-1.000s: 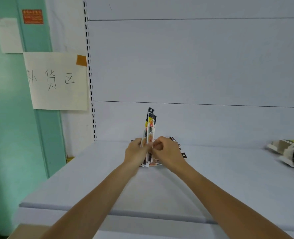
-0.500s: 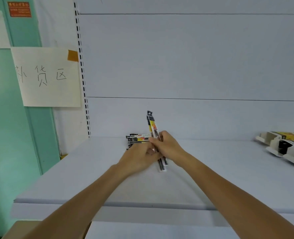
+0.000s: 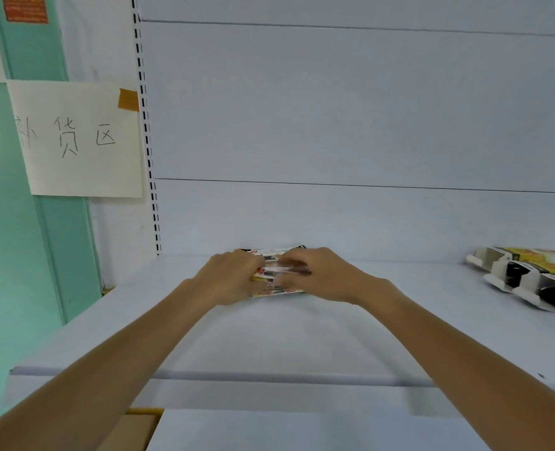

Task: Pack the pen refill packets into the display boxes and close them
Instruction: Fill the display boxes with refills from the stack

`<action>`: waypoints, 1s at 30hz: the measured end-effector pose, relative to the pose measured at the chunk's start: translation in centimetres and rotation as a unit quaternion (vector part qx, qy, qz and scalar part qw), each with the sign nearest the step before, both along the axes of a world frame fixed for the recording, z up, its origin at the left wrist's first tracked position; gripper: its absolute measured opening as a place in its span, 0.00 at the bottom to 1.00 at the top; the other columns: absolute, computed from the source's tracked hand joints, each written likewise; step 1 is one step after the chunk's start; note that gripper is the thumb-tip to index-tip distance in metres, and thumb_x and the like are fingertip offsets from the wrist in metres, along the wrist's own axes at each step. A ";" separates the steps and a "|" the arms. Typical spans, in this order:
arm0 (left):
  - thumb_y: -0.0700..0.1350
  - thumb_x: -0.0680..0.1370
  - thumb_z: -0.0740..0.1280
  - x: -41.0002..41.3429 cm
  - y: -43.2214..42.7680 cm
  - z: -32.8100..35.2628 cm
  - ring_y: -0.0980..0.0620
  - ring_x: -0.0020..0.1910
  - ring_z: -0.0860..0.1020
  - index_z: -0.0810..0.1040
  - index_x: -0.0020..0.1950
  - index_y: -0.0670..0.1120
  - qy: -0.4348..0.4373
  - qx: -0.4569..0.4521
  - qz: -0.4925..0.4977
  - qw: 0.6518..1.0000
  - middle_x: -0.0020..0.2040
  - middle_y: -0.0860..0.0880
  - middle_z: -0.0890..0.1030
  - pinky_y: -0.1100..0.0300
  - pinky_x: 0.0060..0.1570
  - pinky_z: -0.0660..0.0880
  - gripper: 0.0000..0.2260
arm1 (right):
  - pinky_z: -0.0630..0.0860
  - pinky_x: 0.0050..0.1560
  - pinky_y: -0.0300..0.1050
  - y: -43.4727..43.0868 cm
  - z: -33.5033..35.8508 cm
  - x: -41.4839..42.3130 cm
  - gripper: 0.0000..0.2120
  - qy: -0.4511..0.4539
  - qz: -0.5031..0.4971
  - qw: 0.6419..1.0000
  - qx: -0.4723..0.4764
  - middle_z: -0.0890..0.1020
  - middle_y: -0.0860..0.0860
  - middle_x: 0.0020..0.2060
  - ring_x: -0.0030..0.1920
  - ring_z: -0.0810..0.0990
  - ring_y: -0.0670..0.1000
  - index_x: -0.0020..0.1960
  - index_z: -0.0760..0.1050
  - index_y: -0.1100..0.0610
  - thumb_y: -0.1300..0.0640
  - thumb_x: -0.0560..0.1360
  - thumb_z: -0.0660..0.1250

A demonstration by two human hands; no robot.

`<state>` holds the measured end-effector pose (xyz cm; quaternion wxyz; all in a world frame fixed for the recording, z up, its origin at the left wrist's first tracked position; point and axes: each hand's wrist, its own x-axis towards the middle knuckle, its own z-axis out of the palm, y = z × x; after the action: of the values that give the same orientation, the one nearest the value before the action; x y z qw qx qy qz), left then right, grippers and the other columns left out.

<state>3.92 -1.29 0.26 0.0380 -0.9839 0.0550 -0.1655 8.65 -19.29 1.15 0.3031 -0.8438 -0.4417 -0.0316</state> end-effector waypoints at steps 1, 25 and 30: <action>0.51 0.78 0.60 0.0 0.2 -0.3 0.47 0.45 0.75 0.72 0.50 0.47 0.014 -0.056 0.001 0.998 0.43 0.51 0.73 0.58 0.38 0.65 0.08 | 0.71 0.46 0.35 -0.7 0.2 0.4 0.11 0.030 -0.026 0.998 0.050 0.80 0.45 0.46 0.47 0.77 0.46 0.51 0.77 0.50 0.45 0.76 0.63; 0.45 0.78 0.59 7.9 -19.8 -1.5 0.46 0.41 0.72 0.63 0.46 0.47 0.011 -0.153 -0.075 0.985 0.36 0.53 0.69 0.56 0.37 0.65 0.05 | 0.65 0.48 0.20 -16.7 -1.2 7.9 0.11 -0.006 -0.253 0.907 0.337 0.75 0.44 0.53 0.47 0.75 0.42 0.51 0.80 0.63 0.56 0.74 0.67; 0.60 0.77 0.58 10.6 -29.6 -1.7 0.50 0.36 0.72 0.67 0.48 0.49 0.015 -0.221 -0.073 0.972 0.35 0.53 0.72 0.58 0.34 0.65 0.15 | 0.72 0.38 0.36 -26.8 0.4 10.7 0.19 -0.079 -0.289 0.926 0.230 0.82 0.47 0.31 0.32 0.78 0.44 0.35 0.81 0.59 0.48 0.77 0.62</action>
<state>14.50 -30.91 -1.43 -0.1933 -0.9636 0.0892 -0.1616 19.34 -46.11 1.58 0.4308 -0.8368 -0.1818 -0.2850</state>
